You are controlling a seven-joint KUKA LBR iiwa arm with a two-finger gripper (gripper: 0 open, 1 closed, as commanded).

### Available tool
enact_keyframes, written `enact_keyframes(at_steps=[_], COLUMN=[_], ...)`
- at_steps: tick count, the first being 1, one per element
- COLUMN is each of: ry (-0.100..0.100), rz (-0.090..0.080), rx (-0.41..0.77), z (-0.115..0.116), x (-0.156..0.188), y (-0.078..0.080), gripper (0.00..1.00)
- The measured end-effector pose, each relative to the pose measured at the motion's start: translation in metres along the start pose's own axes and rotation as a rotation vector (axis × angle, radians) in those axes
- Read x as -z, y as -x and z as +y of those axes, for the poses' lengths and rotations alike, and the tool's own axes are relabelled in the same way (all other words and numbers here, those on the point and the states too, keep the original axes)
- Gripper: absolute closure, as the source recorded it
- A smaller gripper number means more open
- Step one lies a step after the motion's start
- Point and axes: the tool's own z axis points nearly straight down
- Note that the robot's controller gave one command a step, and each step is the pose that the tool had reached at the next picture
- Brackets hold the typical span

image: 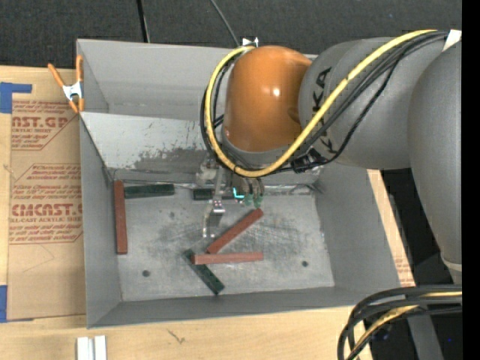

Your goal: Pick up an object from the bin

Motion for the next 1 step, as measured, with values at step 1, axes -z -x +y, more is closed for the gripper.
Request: enact_keyframes(at_steps=[1], ry=[0.001], rz=[-0.008], rx=[-0.001], z=[-0.0008], x=[0.0047], y=[0.0017], gripper=[0.0])
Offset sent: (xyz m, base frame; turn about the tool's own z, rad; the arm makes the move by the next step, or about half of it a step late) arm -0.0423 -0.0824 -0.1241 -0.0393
